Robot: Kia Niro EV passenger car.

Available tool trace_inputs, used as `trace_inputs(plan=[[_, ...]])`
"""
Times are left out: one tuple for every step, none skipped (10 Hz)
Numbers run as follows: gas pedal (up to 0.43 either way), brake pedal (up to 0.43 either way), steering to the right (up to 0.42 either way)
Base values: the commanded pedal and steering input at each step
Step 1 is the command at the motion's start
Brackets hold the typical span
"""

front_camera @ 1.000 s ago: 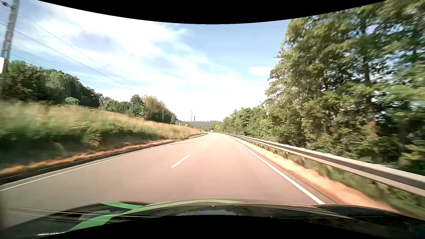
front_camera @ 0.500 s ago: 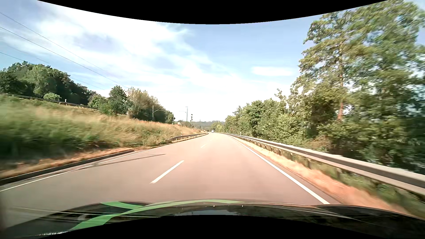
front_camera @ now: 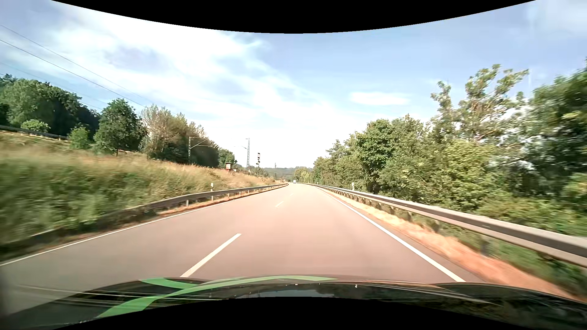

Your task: Follow the waypoints while adhering to traffic rules and regulations

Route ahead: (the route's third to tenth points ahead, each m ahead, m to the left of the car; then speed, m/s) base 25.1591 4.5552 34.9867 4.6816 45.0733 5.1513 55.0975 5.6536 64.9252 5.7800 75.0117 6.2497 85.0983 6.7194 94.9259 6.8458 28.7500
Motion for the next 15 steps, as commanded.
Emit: trace_inputs(plan=[[0.287,0.000,-0.004],[0.280,0.000,-0.002],[0.280,0.000,-0.002],[0.280,0.000,-0.002],[0.280,0.000,-0.002],[0.280,0.000,-0.002],[0.280,0.000,-0.002],[0.268,0.000,-0.002],[0.260,0.000,-0.002],[0.260,0.000,-0.002],[0.248,0.000,-0.002],[0.248,0.000,-0.002],[0.260,0.000,-0.003],[0.260,0.000,-0.003],[0.268,0.000,-0.003]])
